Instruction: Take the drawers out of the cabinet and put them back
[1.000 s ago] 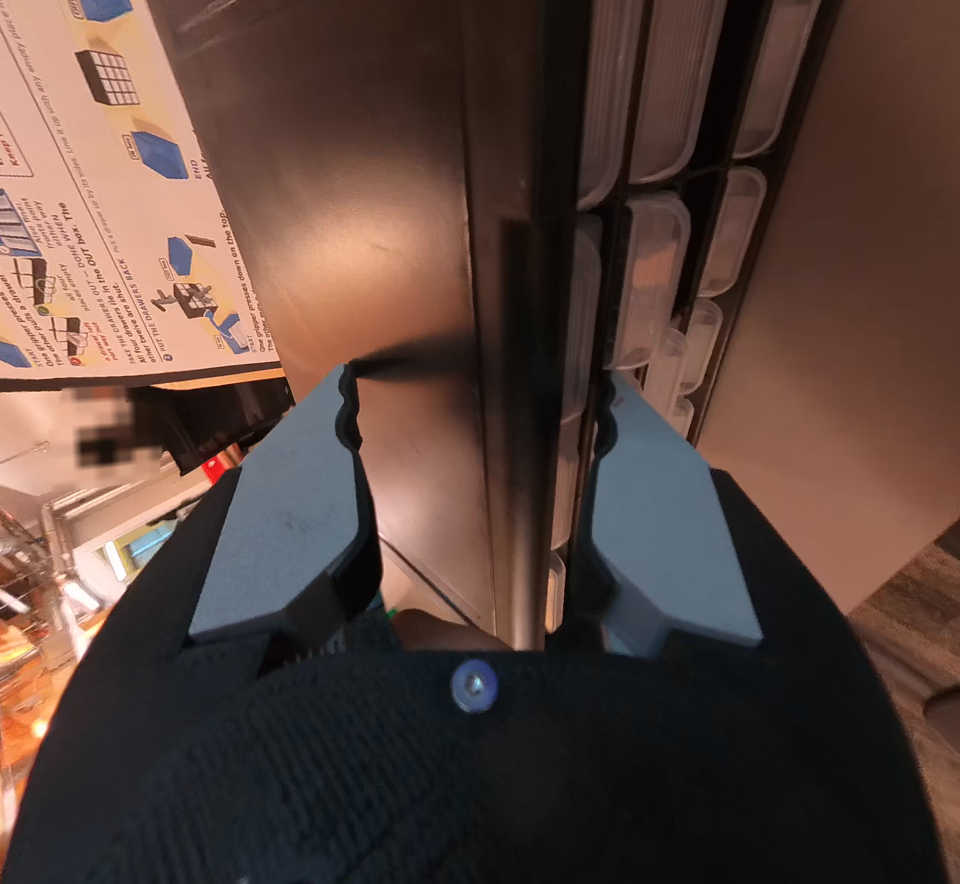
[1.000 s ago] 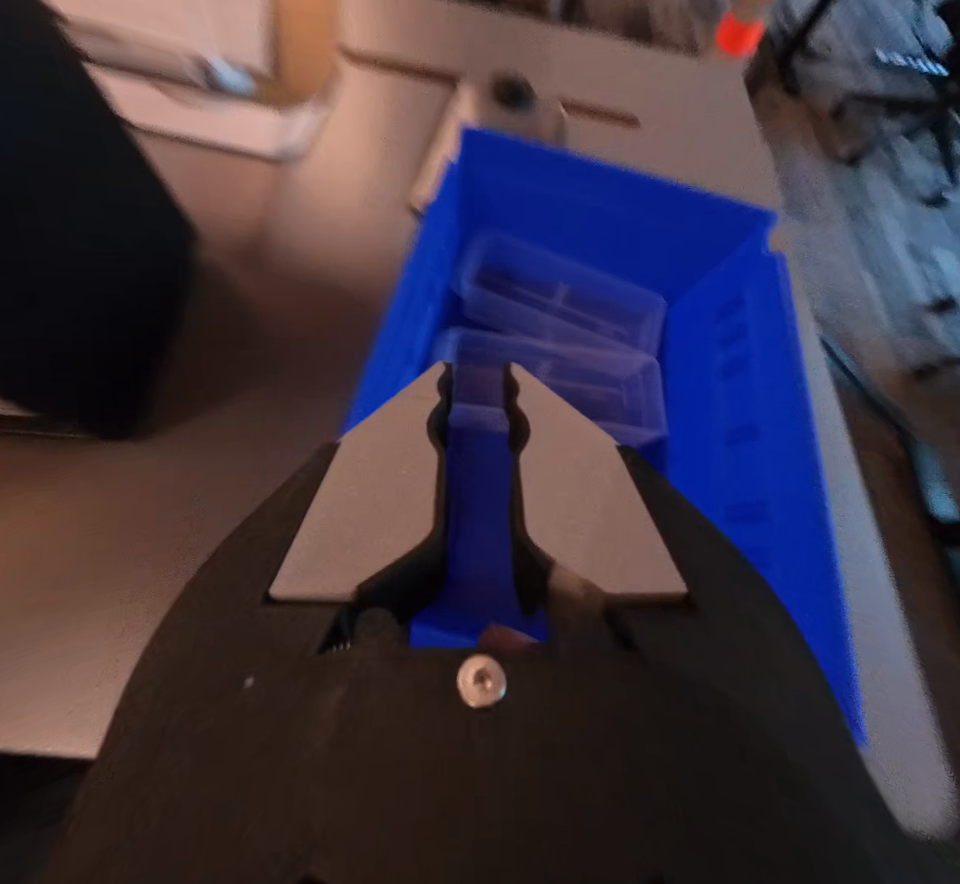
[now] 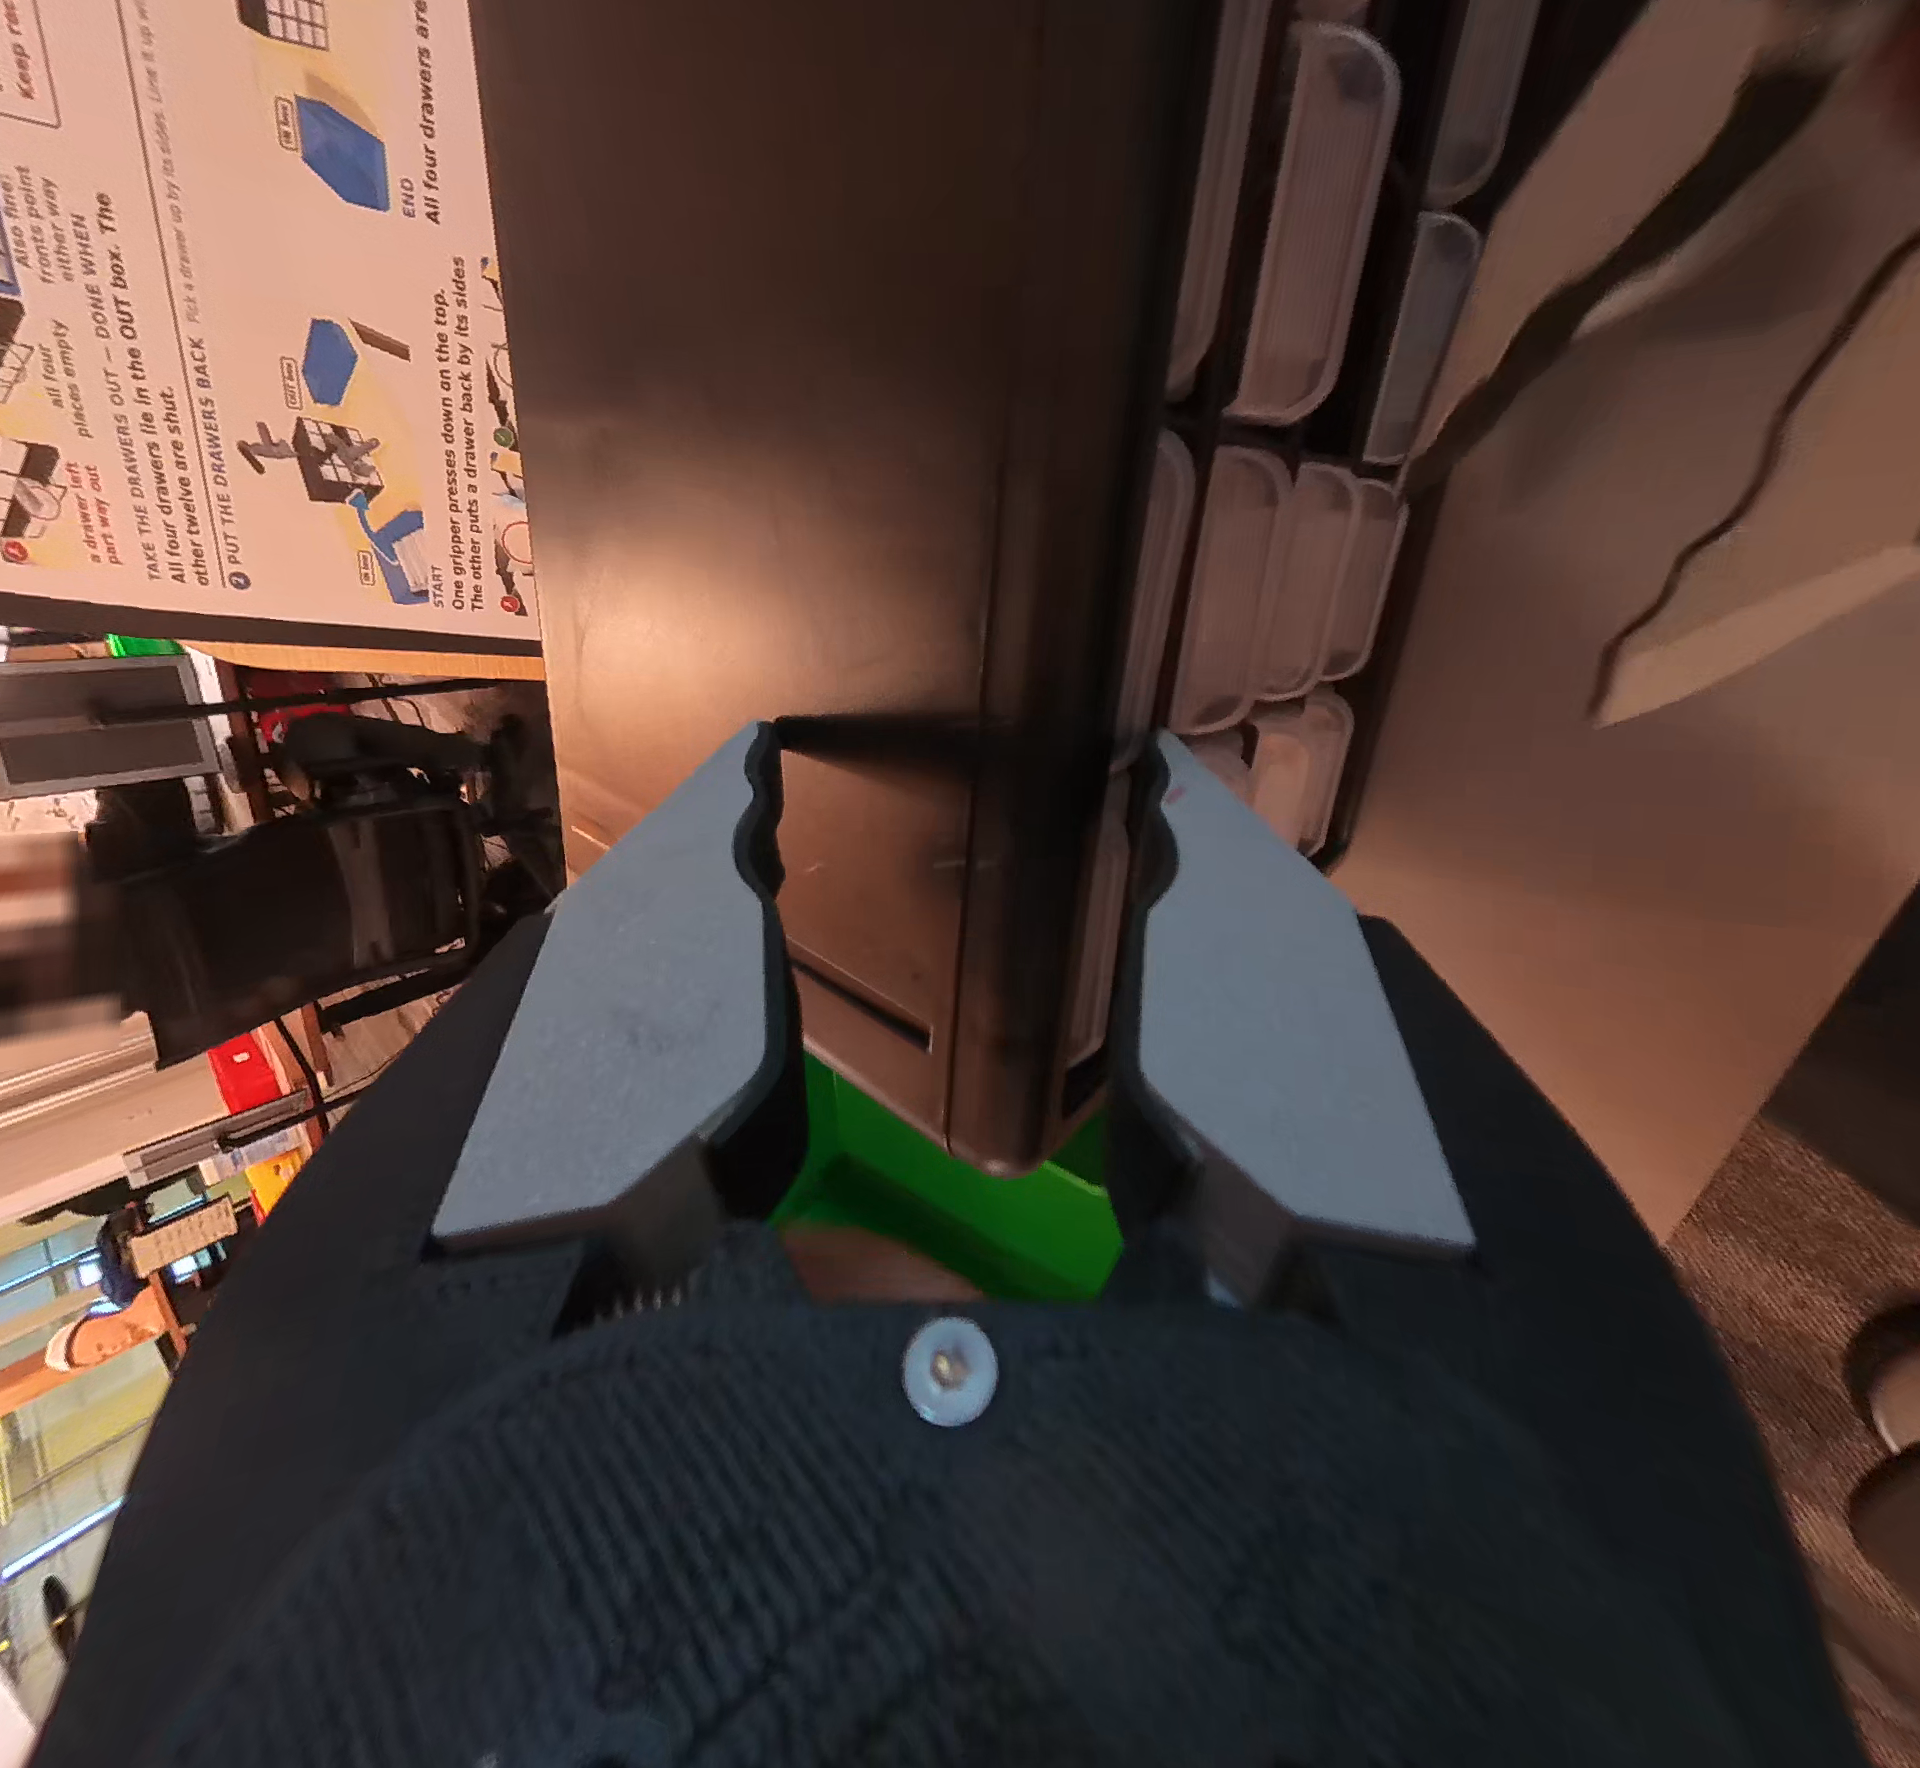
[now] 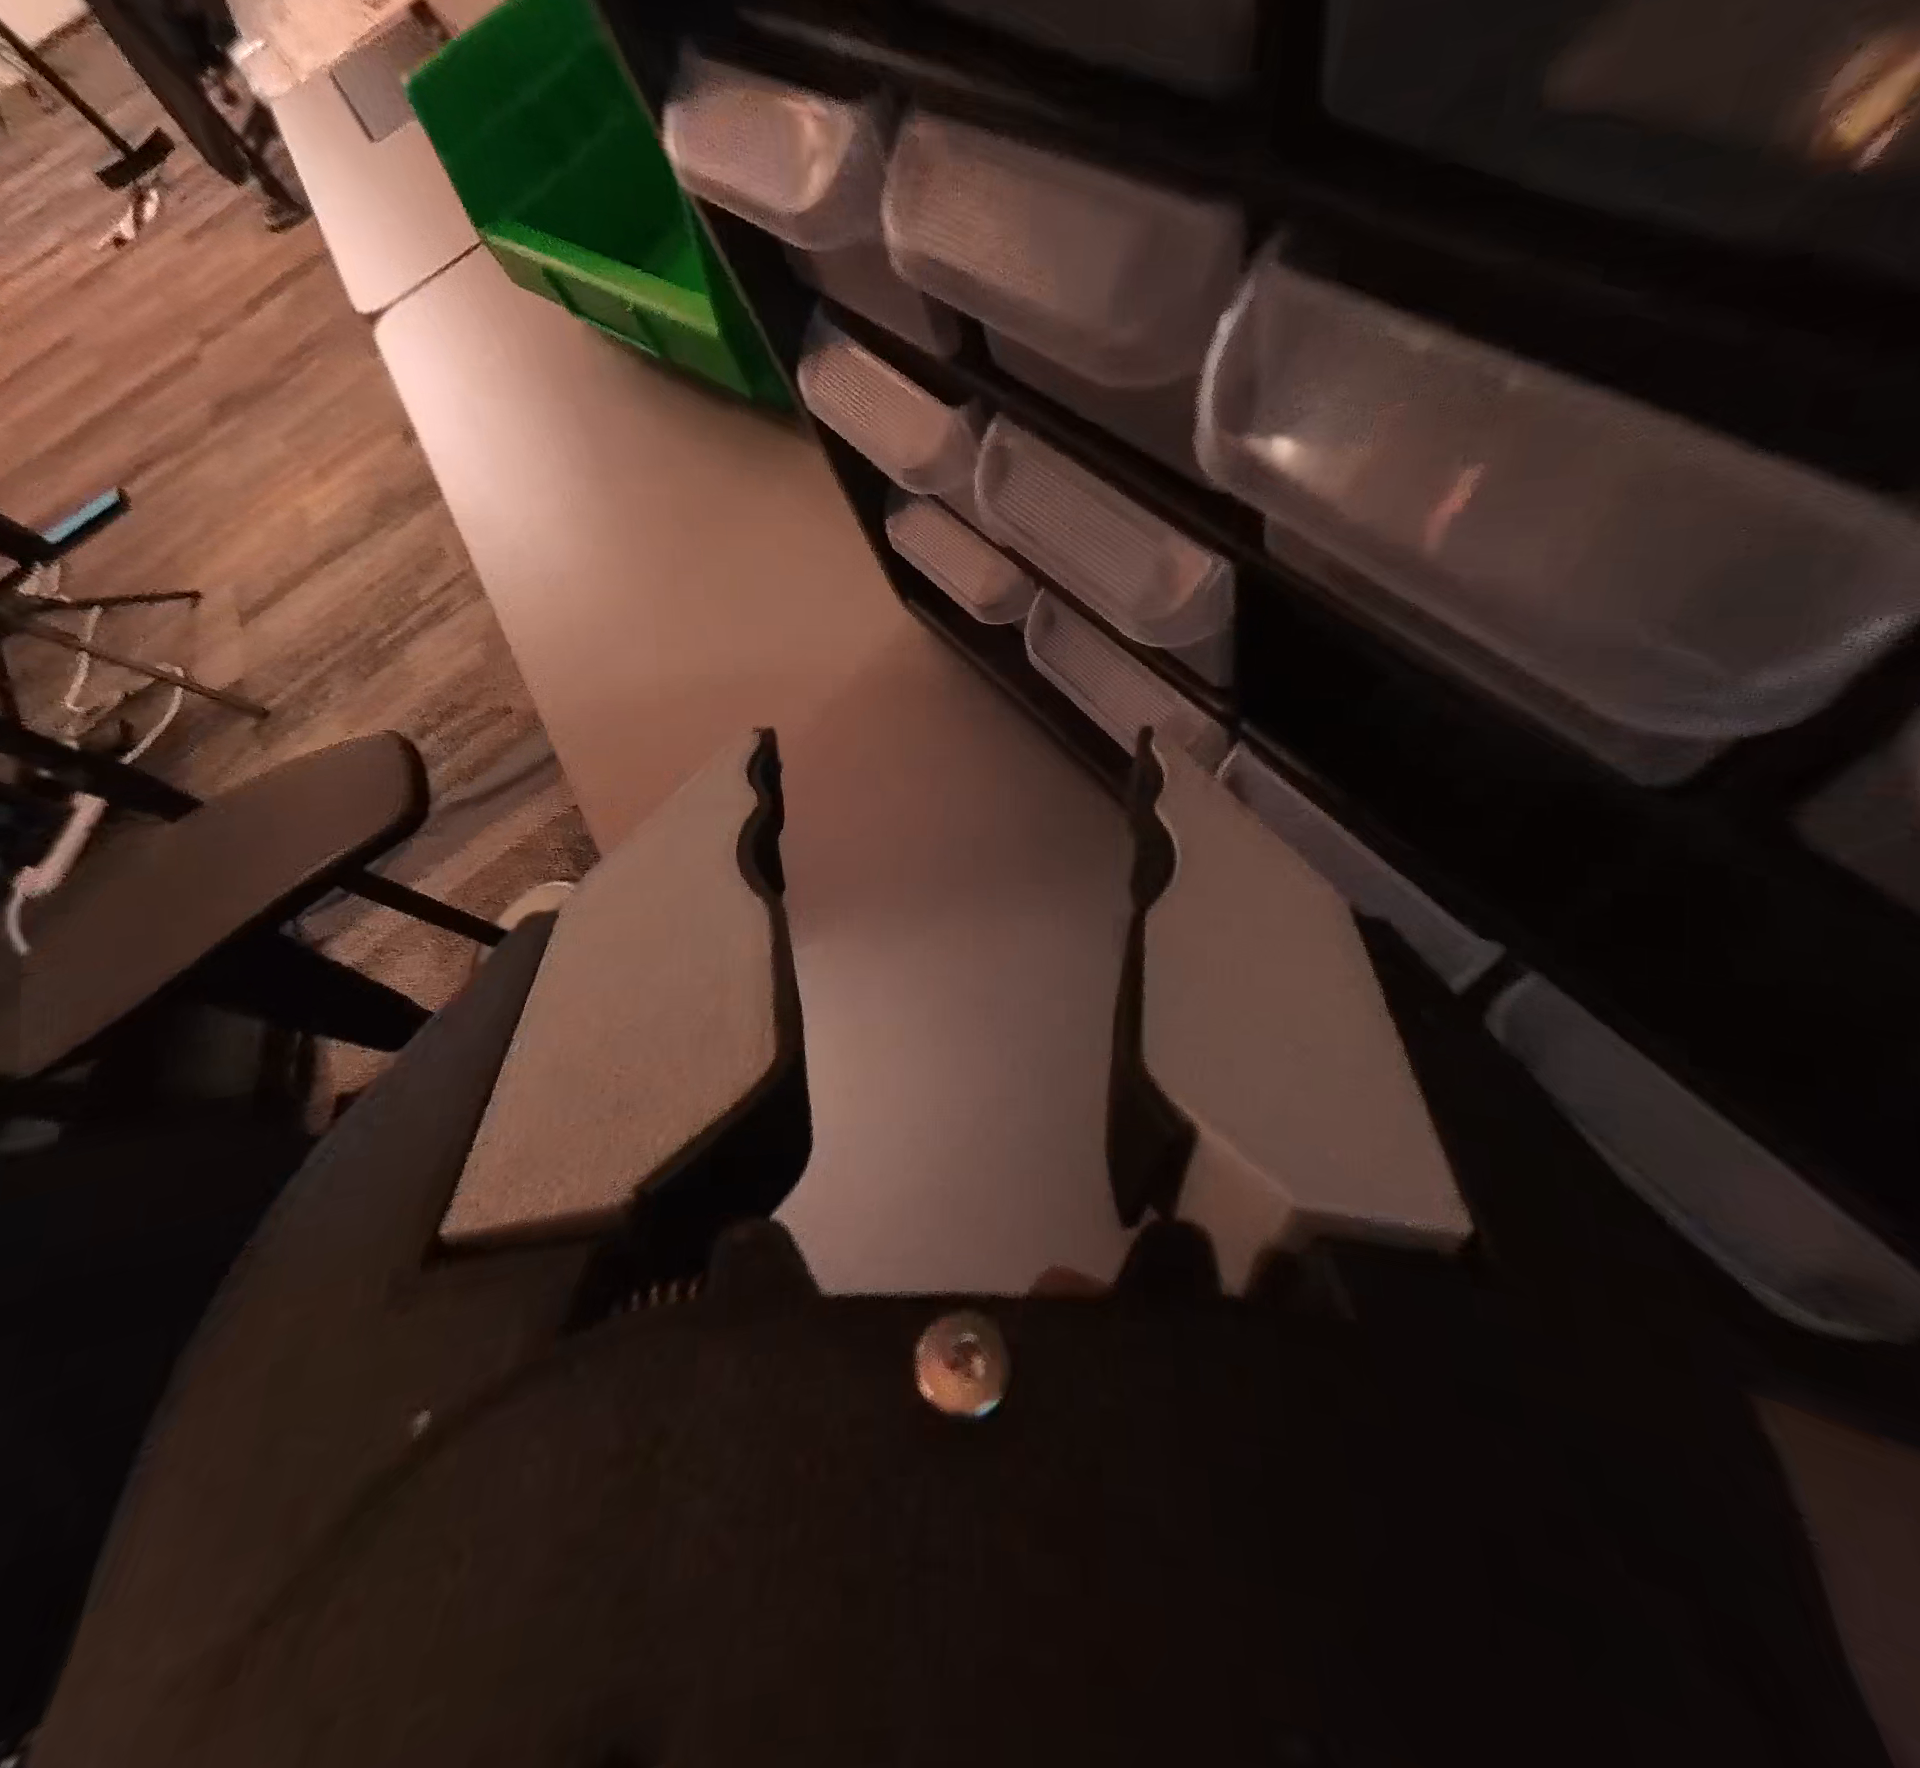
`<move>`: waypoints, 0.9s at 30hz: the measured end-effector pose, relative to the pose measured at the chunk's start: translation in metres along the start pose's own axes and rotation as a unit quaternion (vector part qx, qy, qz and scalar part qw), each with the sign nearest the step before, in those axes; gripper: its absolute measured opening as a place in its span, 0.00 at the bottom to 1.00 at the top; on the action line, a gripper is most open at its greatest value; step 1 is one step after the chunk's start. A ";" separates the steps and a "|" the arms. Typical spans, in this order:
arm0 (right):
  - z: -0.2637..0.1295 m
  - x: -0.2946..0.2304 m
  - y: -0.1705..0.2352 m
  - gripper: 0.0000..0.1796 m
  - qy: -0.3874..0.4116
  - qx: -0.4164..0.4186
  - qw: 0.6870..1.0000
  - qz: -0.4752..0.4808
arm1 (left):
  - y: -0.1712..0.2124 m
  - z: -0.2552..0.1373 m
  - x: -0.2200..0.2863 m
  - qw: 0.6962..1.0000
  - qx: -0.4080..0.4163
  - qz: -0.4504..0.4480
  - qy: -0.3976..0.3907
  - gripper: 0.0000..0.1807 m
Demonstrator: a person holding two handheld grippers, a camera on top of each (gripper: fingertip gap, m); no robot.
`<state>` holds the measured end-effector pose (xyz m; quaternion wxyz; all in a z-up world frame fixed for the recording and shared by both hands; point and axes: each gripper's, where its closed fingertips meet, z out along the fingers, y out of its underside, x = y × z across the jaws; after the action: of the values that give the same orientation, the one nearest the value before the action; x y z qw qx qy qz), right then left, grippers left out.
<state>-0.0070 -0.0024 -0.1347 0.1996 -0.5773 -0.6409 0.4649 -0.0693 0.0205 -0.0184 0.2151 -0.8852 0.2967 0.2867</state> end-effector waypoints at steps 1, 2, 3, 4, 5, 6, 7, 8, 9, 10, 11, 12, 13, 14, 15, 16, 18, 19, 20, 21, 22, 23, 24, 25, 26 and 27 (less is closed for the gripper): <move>0.004 0.001 0.003 0.36 -0.002 0.000 1.000 0.009 | 0.000 0.000 0.000 1.000 0.002 -0.001 0.000 0.37; 0.006 0.001 0.005 0.36 -0.006 0.001 1.000 0.019 | 0.000 0.000 0.000 1.000 0.005 0.002 -0.001 0.37; 0.007 0.001 0.005 0.36 -0.013 0.005 0.999 0.029 | 0.000 0.000 0.000 1.000 0.006 0.005 -0.001 0.37; 0.007 0.000 0.004 0.36 -0.021 0.013 0.999 0.042 | 0.000 0.000 0.000 1.000 0.008 0.008 -0.002 0.37; 0.006 -0.001 0.001 0.37 -0.031 0.026 0.998 0.056 | 0.000 0.000 0.000 1.000 0.009 0.010 -0.003 0.37; 0.005 -0.003 -0.004 0.38 -0.043 0.041 0.996 0.069 | 0.000 0.000 -0.001 1.000 0.010 0.011 -0.003 0.37; 0.003 -0.004 -0.008 0.39 -0.056 0.057 0.993 0.082 | 0.000 0.000 -0.001 1.000 0.008 0.015 -0.003 0.37; 0.001 -0.003 -0.013 0.40 -0.063 0.075 0.991 0.095 | 0.001 0.000 -0.001 1.000 0.006 0.020 -0.005 0.37; -0.001 -0.001 -0.016 0.40 -0.066 0.092 0.988 0.106 | 0.001 0.001 -0.001 1.000 0.005 0.023 -0.006 0.36; -0.002 0.000 -0.019 0.39 -0.072 0.105 0.985 0.115 | 0.001 0.001 -0.001 1.000 0.003 0.025 -0.007 0.36; -0.002 0.000 -0.020 0.40 -0.083 0.111 0.982 0.125 | 0.001 0.001 -0.001 1.000 0.002 0.027 -0.007 0.36; -0.002 -0.001 -0.021 0.40 -0.094 0.112 0.980 0.136 | 0.001 0.001 -0.001 1.000 0.001 0.028 -0.007 0.36; -0.001 0.000 -0.021 0.39 -0.102 0.113 0.977 0.147 | 0.001 0.001 -0.001 1.000 0.000 0.029 -0.007 0.36; 0.000 0.002 -0.022 0.38 -0.105 0.120 0.975 0.153 | 0.001 0.001 -0.001 1.000 0.001 0.029 -0.007 0.36; 0.001 0.004 -0.024 0.37 -0.101 0.129 0.975 0.153 | 0.001 0.001 -0.001 1.000 0.002 0.027 -0.007 0.36; 0.002 0.007 -0.024 0.34 -0.095 0.136 0.974 0.156 | 0.001 0.001 -0.002 1.000 0.005 0.025 -0.008 0.36; 0.005 0.009 -0.025 0.30 -0.089 0.147 0.971 0.165 | 0.001 0.002 -0.002 1.000 0.015 0.019 -0.010 0.36; 0.005 0.012 -0.027 0.27 -0.081 0.156 0.969 0.173 | 0.000 0.002 -0.002 1.000 0.021 0.017 -0.011 0.36; 0.003 0.013 -0.031 0.22 -0.077 0.171 0.966 0.178 | 0.000 0.002 -0.002 0.999 0.025 0.015 -0.013 0.36; 0.001 0.014 -0.034 0.19 -0.073 0.181 0.963 0.185 | 0.000 0.002 -0.002 0.999 0.029 0.014 -0.014 0.36; 0.002 0.017 -0.034 0.16 -0.063 0.181 0.961 0.197 | 0.000 0.002 -0.002 0.999 0.033 0.012 -0.014 0.36; 0.002 0.019 -0.034 0.13 -0.060 0.186 0.958 0.209 | 0.000 0.002 -0.002 0.999 0.034 0.011 -0.015 0.36; 0.002 0.019 -0.035 0.12 -0.065 0.196 0.953 0.221 | 0.000 0.002 -0.002 0.999 0.035 0.012 -0.015 0.36; 0.002 0.019 -0.036 0.12 -0.071 0.207 0.948 0.231 | 0.000 0.002 -0.002 0.999 0.034 0.013 -0.015 0.37; 0.002 0.020 -0.036 0.11 -0.077 0.216 0.943 0.241 | 0.000 0.002 -0.002 0.999 0.033 0.014 -0.014 0.37; 0.002 0.021 -0.036 0.09 -0.085 0.224 0.938 0.249 | 0.000 0.002 -0.002 0.999 0.031 0.016 -0.014 0.37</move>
<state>-0.0342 0.0197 -0.1115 0.1464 -0.6169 -0.3702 0.6790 -0.0717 0.0225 -0.0185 0.2415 -0.8690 0.3166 0.2936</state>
